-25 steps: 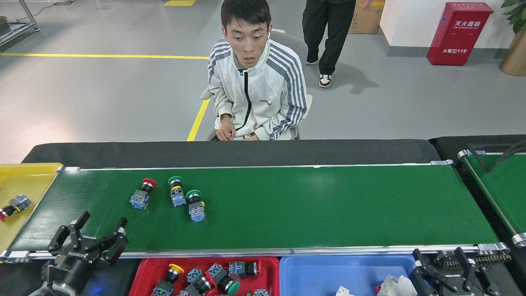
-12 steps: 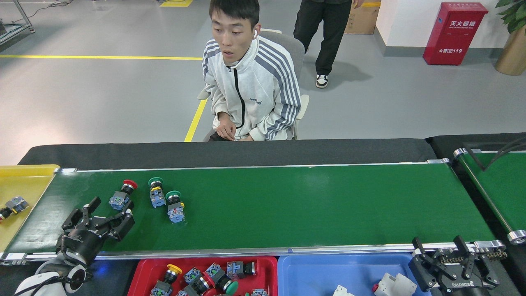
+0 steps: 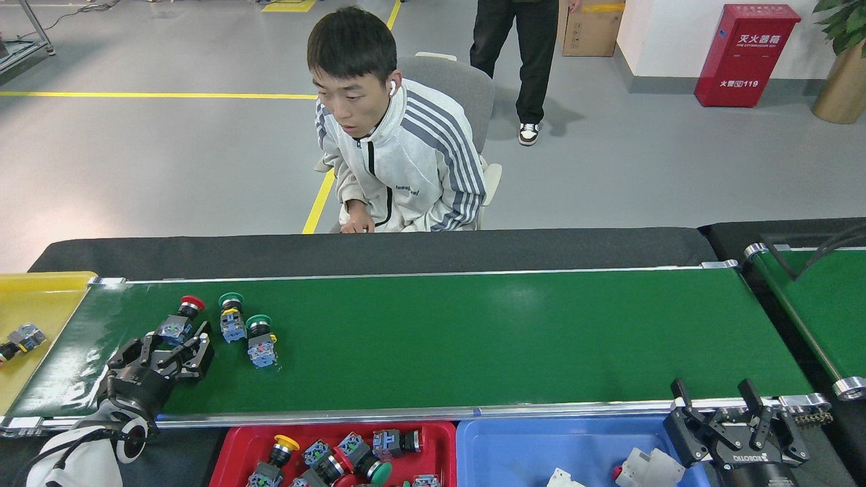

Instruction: Pick switch part from conveyor to tray

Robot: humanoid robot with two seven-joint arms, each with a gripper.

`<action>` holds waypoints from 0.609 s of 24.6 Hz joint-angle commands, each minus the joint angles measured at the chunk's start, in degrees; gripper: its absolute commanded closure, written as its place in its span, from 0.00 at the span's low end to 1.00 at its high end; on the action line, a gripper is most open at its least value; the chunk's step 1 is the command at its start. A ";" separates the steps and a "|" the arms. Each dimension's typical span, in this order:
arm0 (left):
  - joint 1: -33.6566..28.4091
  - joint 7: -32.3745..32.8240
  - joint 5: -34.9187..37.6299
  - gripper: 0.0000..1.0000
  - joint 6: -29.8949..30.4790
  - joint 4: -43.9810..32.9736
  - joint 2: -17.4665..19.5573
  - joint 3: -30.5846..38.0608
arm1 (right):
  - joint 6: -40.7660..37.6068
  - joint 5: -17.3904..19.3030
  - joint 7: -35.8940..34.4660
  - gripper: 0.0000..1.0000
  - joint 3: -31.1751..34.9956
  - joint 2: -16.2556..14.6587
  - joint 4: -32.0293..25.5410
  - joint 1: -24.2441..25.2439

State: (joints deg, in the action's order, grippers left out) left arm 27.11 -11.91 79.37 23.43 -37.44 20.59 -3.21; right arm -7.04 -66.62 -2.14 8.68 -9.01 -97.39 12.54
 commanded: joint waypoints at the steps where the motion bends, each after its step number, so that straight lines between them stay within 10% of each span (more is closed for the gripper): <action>1: -0.48 -1.98 -0.09 0.89 1.71 -2.47 0.41 -0.30 | 0.01 0.18 -0.06 0.00 0.46 0.05 -0.52 -0.33; 11: -26.76 -1.45 -0.09 0.85 10.23 -45.18 0.50 -0.21 | -0.17 0.18 -0.41 0.00 0.72 -0.04 -0.43 -0.33; 15: -39.24 -1.19 0.08 0.39 12.61 -59.24 0.24 -0.30 | -0.26 0.09 -0.50 0.00 0.81 -0.39 -0.61 -0.24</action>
State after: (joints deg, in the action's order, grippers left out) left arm -10.87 -13.11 79.42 34.86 -93.55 20.55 -3.74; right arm -6.99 -66.62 -2.02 9.07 -9.01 -97.21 12.55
